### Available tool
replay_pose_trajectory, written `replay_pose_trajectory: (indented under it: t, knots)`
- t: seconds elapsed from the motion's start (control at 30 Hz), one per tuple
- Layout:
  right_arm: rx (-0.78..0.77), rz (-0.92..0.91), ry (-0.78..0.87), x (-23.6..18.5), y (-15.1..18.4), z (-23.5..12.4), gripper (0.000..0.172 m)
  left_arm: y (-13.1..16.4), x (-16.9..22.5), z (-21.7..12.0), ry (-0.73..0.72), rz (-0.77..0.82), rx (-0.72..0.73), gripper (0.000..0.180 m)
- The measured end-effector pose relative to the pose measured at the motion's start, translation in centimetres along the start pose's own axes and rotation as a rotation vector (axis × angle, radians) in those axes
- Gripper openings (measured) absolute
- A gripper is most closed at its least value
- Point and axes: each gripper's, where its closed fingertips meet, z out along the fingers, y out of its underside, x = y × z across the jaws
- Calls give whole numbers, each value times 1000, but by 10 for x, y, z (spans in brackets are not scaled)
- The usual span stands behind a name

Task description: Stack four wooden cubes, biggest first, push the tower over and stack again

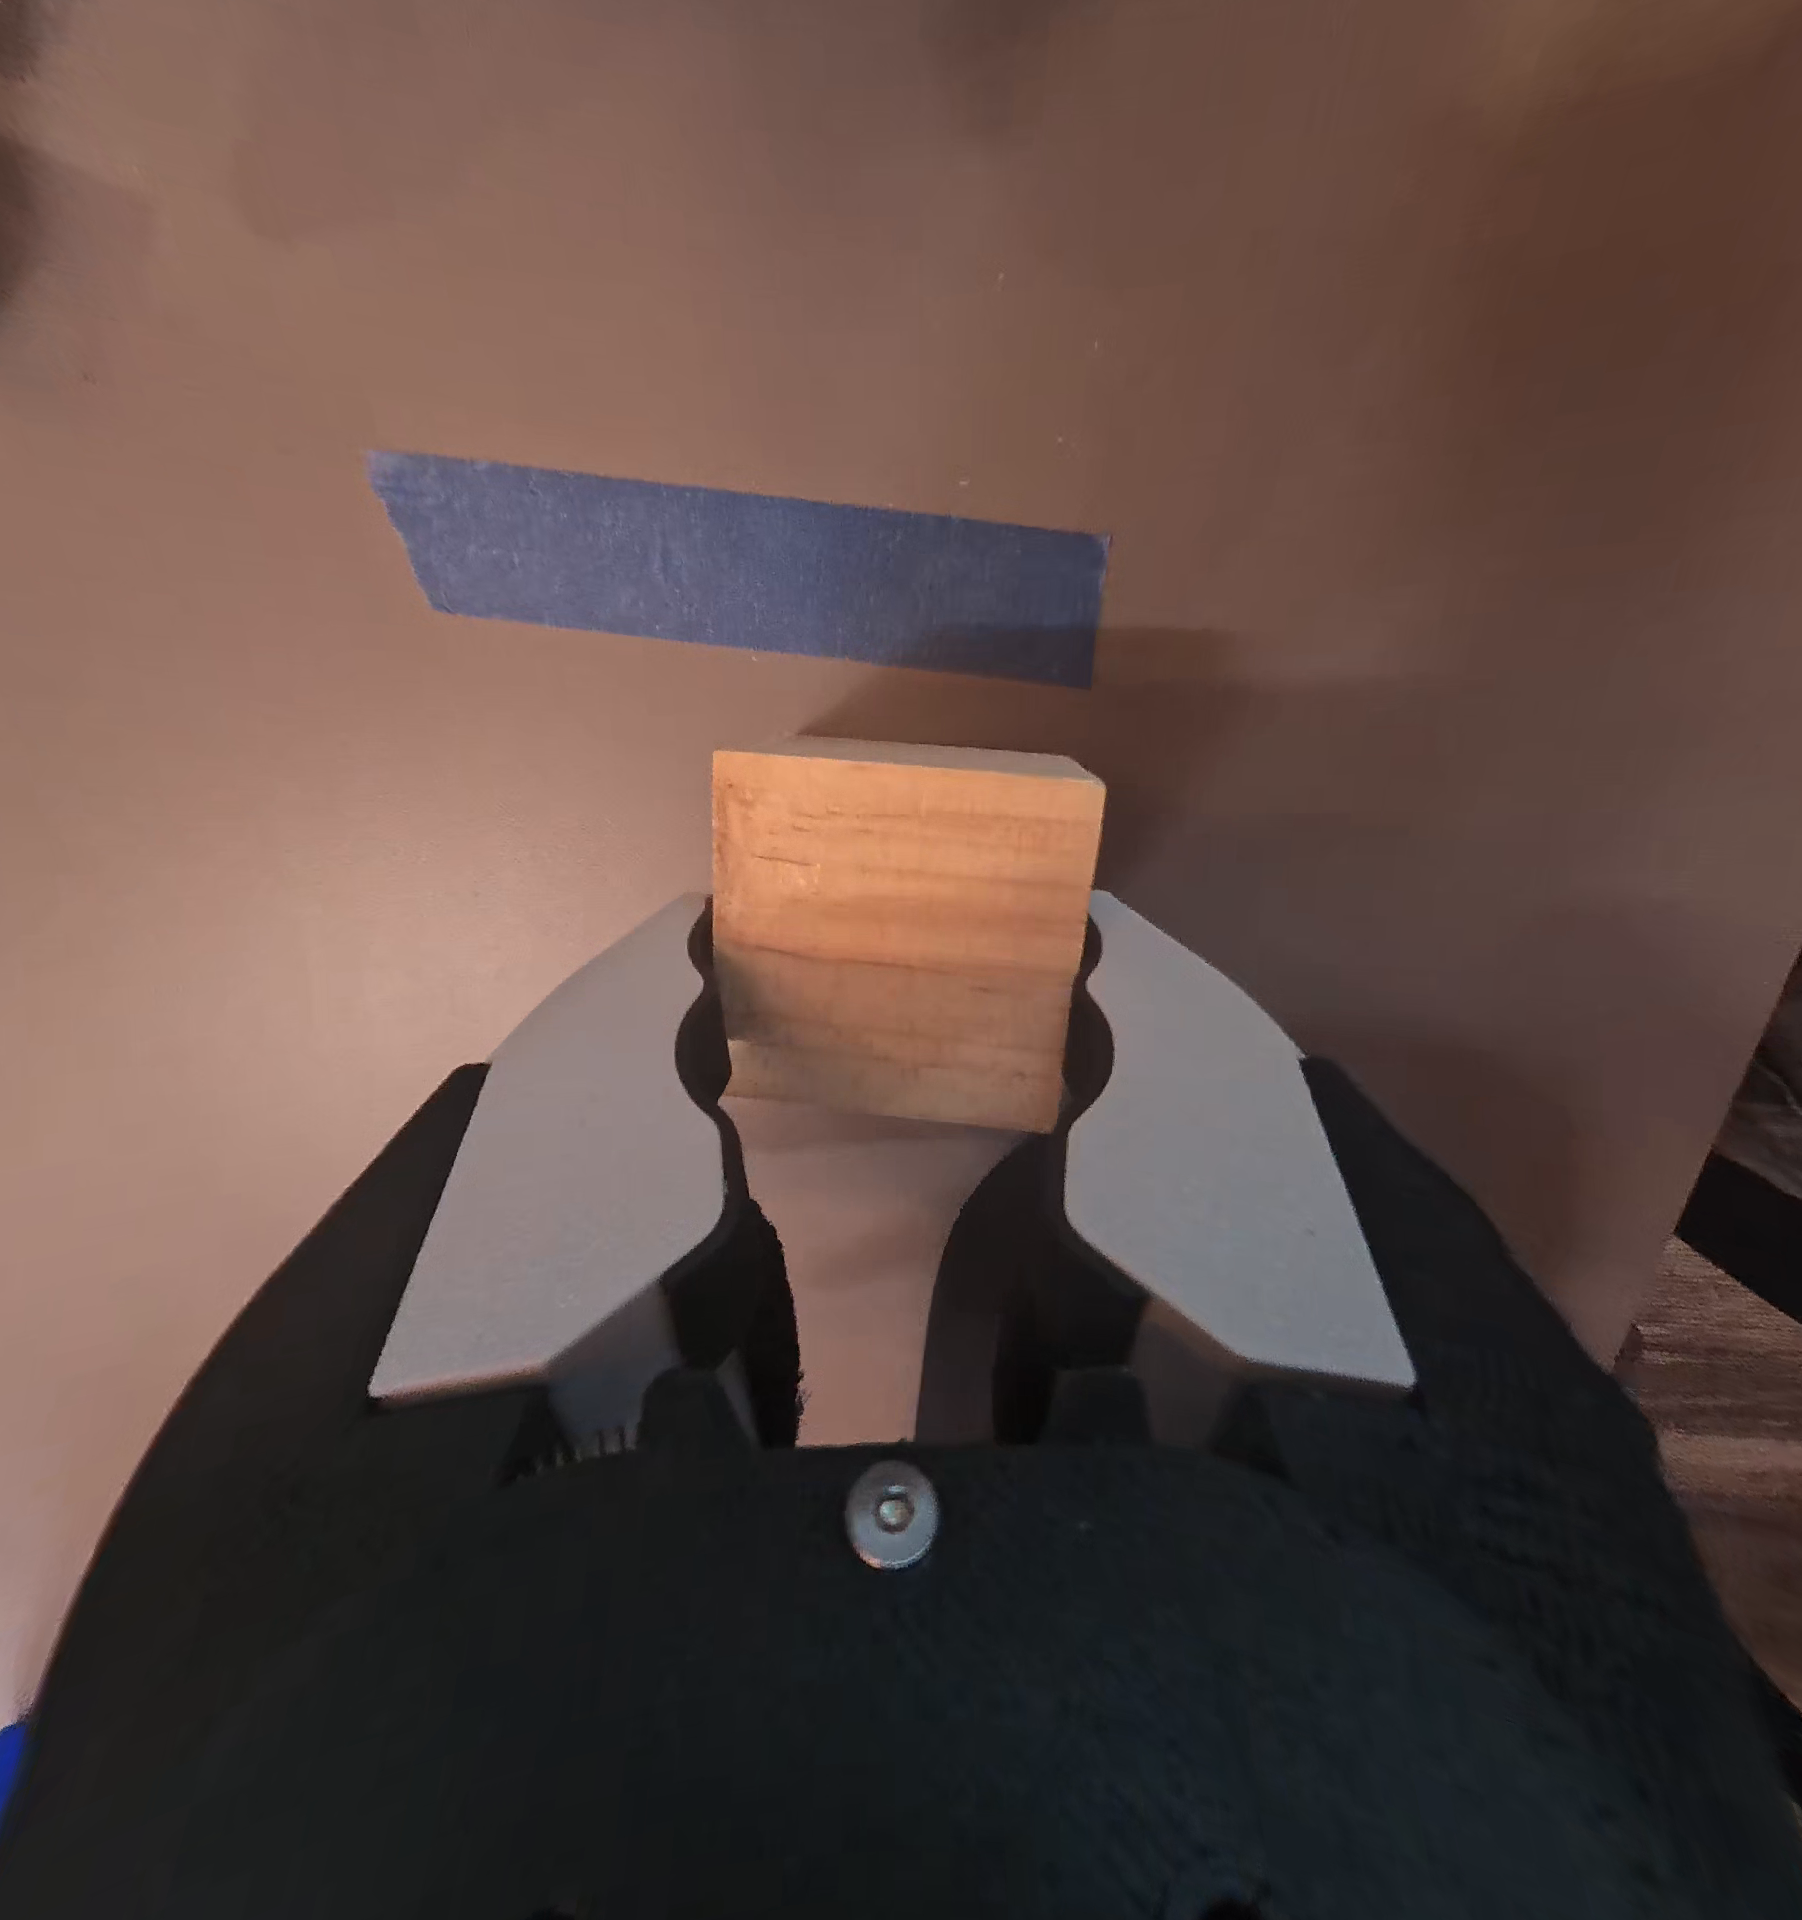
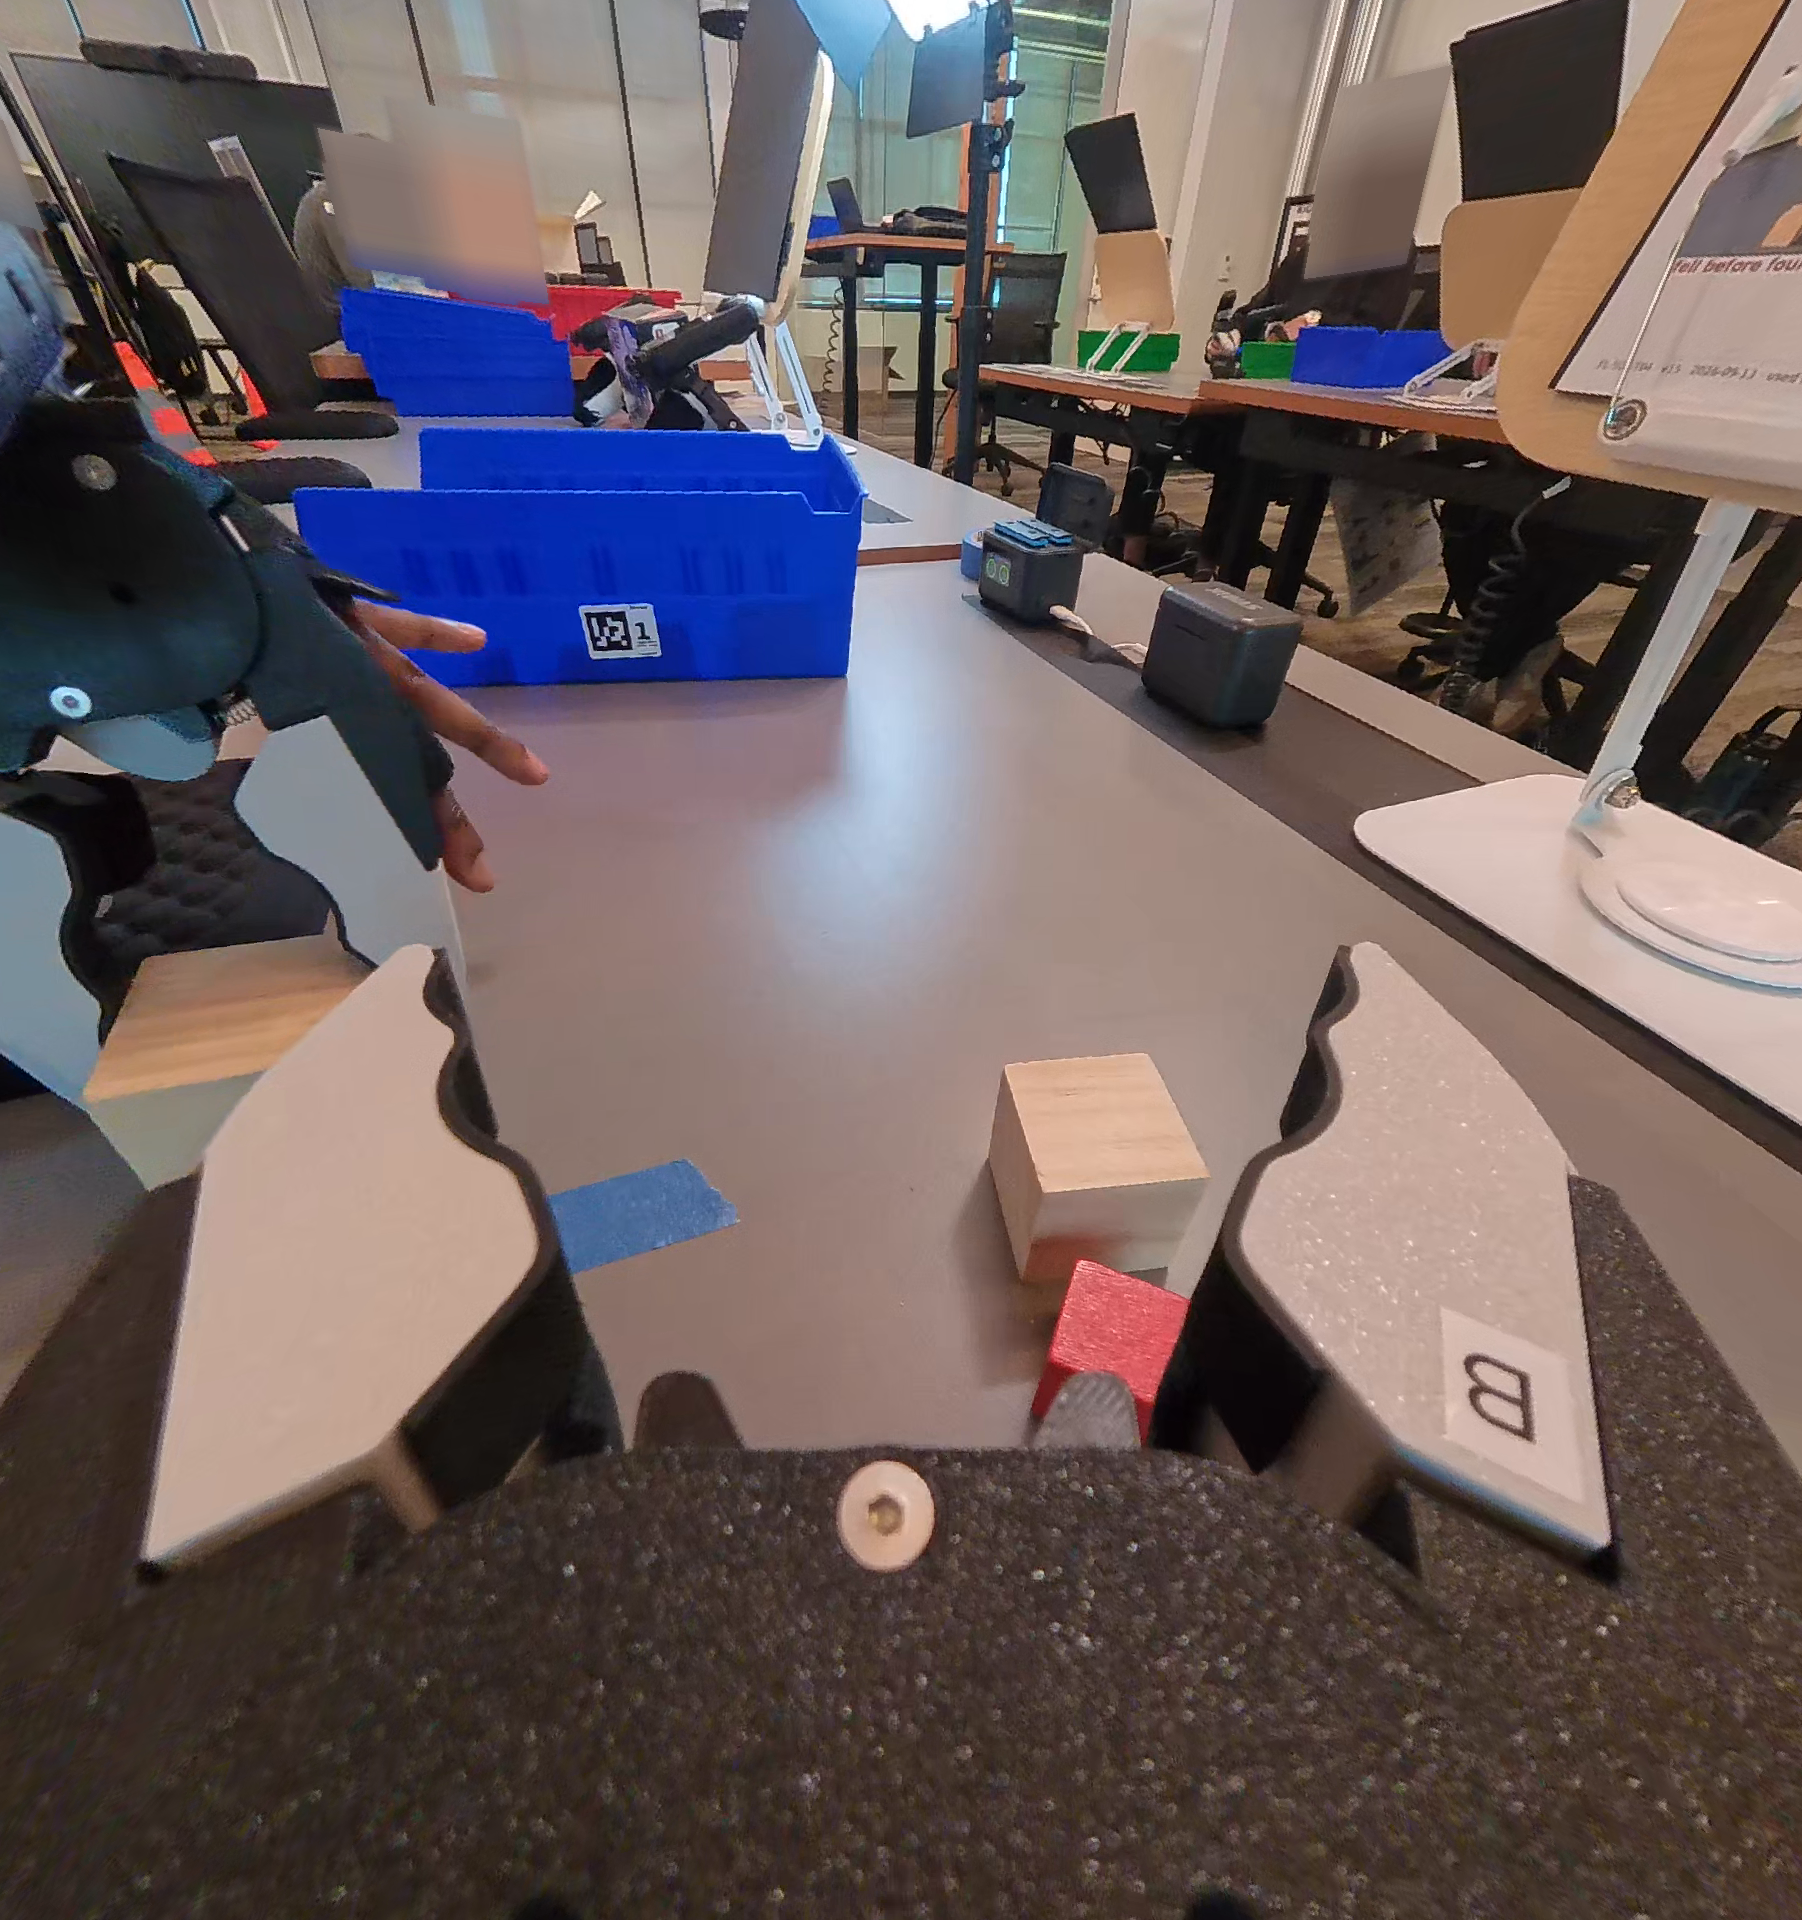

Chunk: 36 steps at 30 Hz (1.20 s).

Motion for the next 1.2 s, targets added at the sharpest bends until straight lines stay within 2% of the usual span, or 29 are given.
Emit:
replay_pose_trajectory:
  t: [0.13, 0.23, 0.3, 0.43, 0.57, 0.67, 0.73, 0.83, 1.0, 1.1, 1.13, 1.17, 1.2]
  knots:
    - [-2, 1, -2, 0, 0, 0, 147, 0, 5, -1, 19, 23, 4, 65]
    - [-3, -1, -6, -1, 0, 0, 147, 0, 1, -9, -2, 37, 6, 83]
    - [-3, -3, -12, -1, 0, 0, 147, -9, -9, -24, -27, 50, 73, 85]
    - [17, -8, -30, -3, -3, -2, 147, -46, -50, -57, -82, 73, 280, 87]
    - [37, -21, -50, -6, -7, -4, 147, -79, -83, -77, 44, 92, 448, 87]
    - [8, -34, -47, -4, -3, -6, 147, -78, -116, -72, 34, 69, 394, 87]
    - [-75, -47, -11, 5, 11, -7, 144, -77, -133, -68, -18, 34, 387, 87]
    - [-190, -29, 19, 15, 29, -8, 123, -81, -129, -72, -23, 9, 512, 88]
    - [-469, -33, -6, 36, 56, 3, 87, -90, -111, -104, -94, -59, 920, 94]
    - [-693, -77, -59, 47, 86, 8, 81, -78, -103, -106, -207, -68, 974, 99]
    - [-724, -87, -80, 47, 92, 12, 74, -73, -100, -106, -253, -62, 968, 100]
    - [-730, -109, -92, 47, 95, 15, 54, -68, -96, -104, -295, -50, 954, 101]
    - [-710, -134, -86, 49, 94, 18, 45, -64, -93, -103, -337, -44, 946, 101]
